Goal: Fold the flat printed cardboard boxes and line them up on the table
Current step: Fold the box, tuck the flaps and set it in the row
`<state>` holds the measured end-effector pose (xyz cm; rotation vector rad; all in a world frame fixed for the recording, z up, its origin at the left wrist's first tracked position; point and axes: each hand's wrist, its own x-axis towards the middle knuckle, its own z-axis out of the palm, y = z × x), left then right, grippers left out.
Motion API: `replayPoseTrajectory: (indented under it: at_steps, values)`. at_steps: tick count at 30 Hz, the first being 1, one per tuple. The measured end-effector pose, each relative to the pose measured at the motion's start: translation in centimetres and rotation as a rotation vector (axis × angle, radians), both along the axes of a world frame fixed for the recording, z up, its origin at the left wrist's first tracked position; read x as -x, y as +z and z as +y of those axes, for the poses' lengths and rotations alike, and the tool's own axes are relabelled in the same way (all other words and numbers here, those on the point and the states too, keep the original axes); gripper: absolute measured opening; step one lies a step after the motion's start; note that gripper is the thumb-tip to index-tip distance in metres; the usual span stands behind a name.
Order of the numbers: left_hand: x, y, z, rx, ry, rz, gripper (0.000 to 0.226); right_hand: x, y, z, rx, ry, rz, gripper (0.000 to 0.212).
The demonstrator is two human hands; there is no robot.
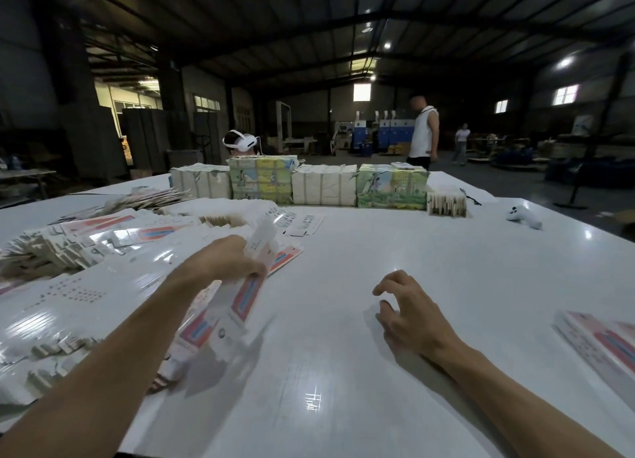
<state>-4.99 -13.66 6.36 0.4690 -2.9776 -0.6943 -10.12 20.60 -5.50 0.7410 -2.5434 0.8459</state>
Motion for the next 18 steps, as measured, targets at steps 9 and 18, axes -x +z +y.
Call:
replayPoseTrajectory:
  at_steps: [9,18]
  values:
    - [3.3,-4.9,12.7,-1.482,-0.339,-0.22,0.05,0.4,1.1,0.3,0.352,-0.085,0.032,0.024]
    - [3.7,-9.6,18.2,-1.327,-0.368,-0.061,0.074,0.7,1.7,0.3,0.424,0.002,-0.125,0.038]
